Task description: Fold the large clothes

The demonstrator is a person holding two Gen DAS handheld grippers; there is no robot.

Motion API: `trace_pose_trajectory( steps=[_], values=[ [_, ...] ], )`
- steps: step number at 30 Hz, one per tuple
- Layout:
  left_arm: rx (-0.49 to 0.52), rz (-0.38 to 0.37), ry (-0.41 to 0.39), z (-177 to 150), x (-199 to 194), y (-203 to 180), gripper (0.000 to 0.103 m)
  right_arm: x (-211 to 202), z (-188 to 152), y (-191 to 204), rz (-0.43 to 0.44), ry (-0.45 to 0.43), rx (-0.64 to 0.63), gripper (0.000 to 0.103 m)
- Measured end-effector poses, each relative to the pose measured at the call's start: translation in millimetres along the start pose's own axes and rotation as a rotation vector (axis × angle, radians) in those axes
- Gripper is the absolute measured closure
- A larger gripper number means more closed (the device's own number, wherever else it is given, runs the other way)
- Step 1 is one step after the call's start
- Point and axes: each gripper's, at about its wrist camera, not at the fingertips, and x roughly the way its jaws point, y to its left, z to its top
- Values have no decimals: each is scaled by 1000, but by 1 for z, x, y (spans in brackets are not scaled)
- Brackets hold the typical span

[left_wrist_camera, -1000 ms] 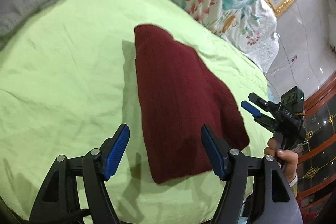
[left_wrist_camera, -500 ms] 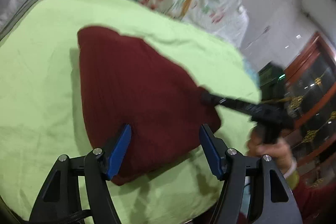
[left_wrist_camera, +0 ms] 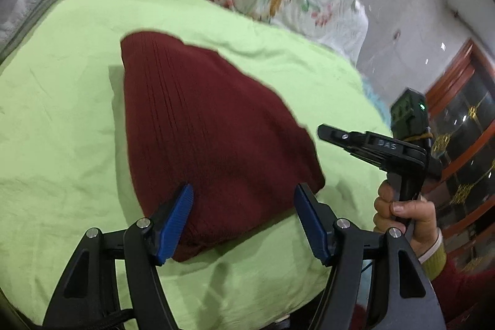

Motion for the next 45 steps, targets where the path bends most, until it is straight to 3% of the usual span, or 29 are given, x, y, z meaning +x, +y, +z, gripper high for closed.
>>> trace_pose_trajectory(
  steps=[3,6,8,10,12,16,20,25,27,31,36,40,42,45],
  values=[
    [-64,-56,-51,13,-7,8,36,2,14,23,89,-41,-4,94],
    [-90,-86,-62,26,6,13,36,34,17,38,136,-18,-8,93],
    [-110,-64,-12,32,27,18,37,55,16,33,129,5,4,94],
    [-123,-80,12,27,37,22,38,82,11,12,41,40,49,94],
    [-100,-107,33,19,44,18,37,94,5,-11,34,49,116,100],
    [-25,-48,40,11,57,7,37,97,3,-35,64,15,149,103],
    [-64,-79,27,11,51,14,40,96,7,-26,24,23,87,103],
    [-147,-119,-38,4,6,32,41,64,7,2,22,-3,44,100],
    [-159,-75,-70,-7,-16,37,41,42,-3,18,80,-21,3,100],
    [-113,47,-90,-33,-39,31,40,27,-28,32,114,-1,-45,99],
    [-40,192,-32,-52,-12,17,39,50,-39,26,74,65,-47,99],
    [-8,371,-52,-53,3,14,46,61,-39,11,34,83,-12,99],
    [4,532,-88,-54,7,11,53,63,-37,4,35,85,13,100],
    [8,643,-92,-60,16,12,55,67,-37,0,39,83,18,102]
  ],
)
